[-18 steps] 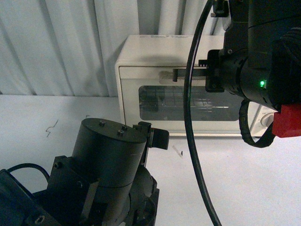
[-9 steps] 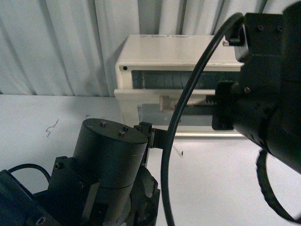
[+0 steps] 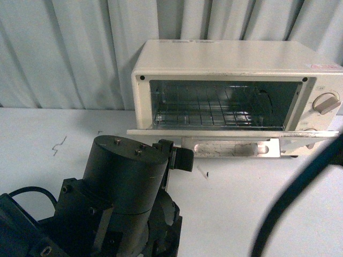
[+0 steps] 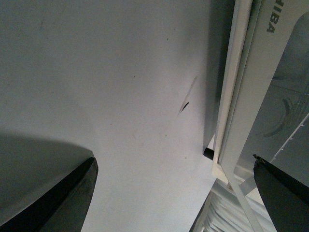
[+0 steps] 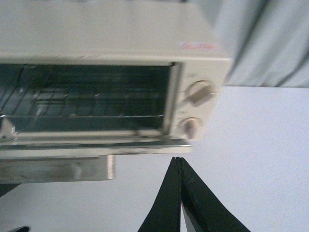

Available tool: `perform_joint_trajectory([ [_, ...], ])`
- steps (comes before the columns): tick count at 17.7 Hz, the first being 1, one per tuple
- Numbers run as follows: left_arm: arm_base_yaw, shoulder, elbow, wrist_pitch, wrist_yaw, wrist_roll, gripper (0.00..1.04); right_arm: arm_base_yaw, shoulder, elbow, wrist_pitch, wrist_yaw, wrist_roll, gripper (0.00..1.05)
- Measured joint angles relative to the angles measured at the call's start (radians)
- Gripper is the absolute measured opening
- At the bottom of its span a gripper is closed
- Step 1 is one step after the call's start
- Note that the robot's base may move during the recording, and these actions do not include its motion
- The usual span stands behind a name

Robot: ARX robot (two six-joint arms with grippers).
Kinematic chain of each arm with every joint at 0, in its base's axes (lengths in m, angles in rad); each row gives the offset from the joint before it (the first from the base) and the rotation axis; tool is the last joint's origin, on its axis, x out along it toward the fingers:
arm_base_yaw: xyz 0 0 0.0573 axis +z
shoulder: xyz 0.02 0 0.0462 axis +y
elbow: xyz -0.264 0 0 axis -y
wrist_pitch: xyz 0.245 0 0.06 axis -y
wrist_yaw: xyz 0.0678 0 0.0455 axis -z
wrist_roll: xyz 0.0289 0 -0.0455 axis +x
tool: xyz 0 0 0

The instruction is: Open oven

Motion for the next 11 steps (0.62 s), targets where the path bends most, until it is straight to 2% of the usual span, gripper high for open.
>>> perform_joint_trajectory([
  [1, 0.0, 0.0, 0.0, 0.0, 0.0, 0.0, 0.98, -0.007, -0.063, -0.018, -0.043, 0.021, -0.003, 0.02],
  [3, 0.0, 0.0, 0.0, 0.0, 0.0, 0.0, 0.98, -0.021, -0.414, -0.114, -0.372, 0.149, 0.025, 0.03],
  [4, 0.0, 0.0, 0.0, 0.0, 0.0, 0.0, 0.98, -0.047, -0.571, -0.132, -0.55, 0.172, 0.084, 0.12],
  [6, 0.0, 0.0, 0.0, 0.0, 0.0, 0.0, 0.98, -0.178, -0.774, -0.14, -0.816, 0.097, 0.277, 0.32],
  [7, 0.0, 0.0, 0.0, 0.001, 0.0, 0.0, 0.98, -0.188, -0.767, -0.155, -0.891, 0.08, 0.37, 0.41],
  [8, -0.003, 0.0, 0.0, 0.0, 0.0, 0.0, 0.98, -0.186, -0.753, -0.175, -0.916, 0.058, 0.425, 0.5],
  [9, -0.004, 0.0, 0.0, -0.002, 0.0, 0.0, 0.98, -0.202, -0.781, -0.218, -0.788, -0.004, 0.42, 0.52],
  [11, -0.003, 0.001, 0.0, -0.003, -0.001, 0.001, 0.98, -0.385, -1.063, -0.346, -0.469, -0.313, 0.242, 0.34],
])
